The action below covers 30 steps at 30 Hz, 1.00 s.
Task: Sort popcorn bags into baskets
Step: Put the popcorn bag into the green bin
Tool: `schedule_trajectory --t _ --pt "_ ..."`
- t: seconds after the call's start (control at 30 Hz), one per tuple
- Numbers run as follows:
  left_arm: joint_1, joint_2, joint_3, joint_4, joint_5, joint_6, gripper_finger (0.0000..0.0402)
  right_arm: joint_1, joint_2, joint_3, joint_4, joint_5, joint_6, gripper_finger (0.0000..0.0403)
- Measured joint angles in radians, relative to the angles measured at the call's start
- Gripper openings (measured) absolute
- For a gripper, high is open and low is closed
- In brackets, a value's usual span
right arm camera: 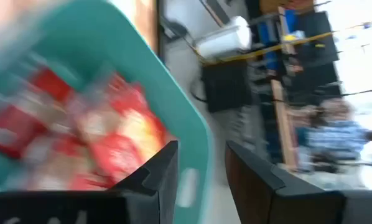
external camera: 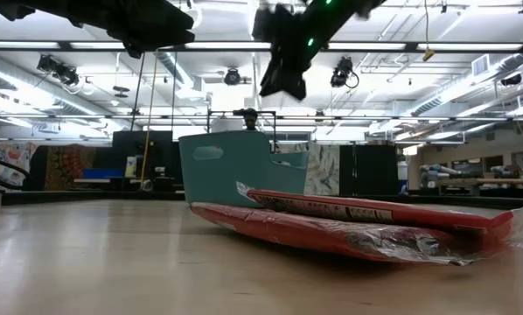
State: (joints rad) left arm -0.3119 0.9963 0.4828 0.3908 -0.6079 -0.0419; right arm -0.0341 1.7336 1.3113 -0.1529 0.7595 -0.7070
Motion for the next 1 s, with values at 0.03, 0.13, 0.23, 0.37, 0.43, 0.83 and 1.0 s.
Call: schedule_trajectory --t 0.03,0.13,0.23,0.37,0.43,0.83,1.0 --pt "0.0 0.0 0.0 0.0 0.0 0.0 0.0192 0.013 -0.017 0.0 -0.033 -0.026 0.049 0.0135" --pt "0.0 0.0 0.0 0.0 0.0 0.0 0.0192 0.052 -0.063 0.0 -0.112 -0.129 0.193 0.0135" --pt "0.0 0.0 0.0 0.0 0.0 0.0 0.0192 0.087 -0.104 0.0 -0.16 -0.271 0.334 0.0135" --pt "0.0 0.0 0.0 0.0 0.0 0.001 0.0192 0.128 -0.132 0.0 -0.191 -0.462 0.473 0.0135" --pt "0.0 0.0 0.0 0.0 -0.001 0.001 0.0192 0.144 -0.135 0.0 -0.193 -0.536 0.536 0.0135" --pt "0.007 0.0 0.002 -0.037 0.006 0.055 0.0192 0.26 -0.087 -0.086 -0.205 -0.72 0.892 0.0135" --pt "0.008 0.001 0.001 -0.076 0.134 0.128 0.0192 0.358 -0.059 -0.149 -0.189 -0.675 1.005 0.0135"
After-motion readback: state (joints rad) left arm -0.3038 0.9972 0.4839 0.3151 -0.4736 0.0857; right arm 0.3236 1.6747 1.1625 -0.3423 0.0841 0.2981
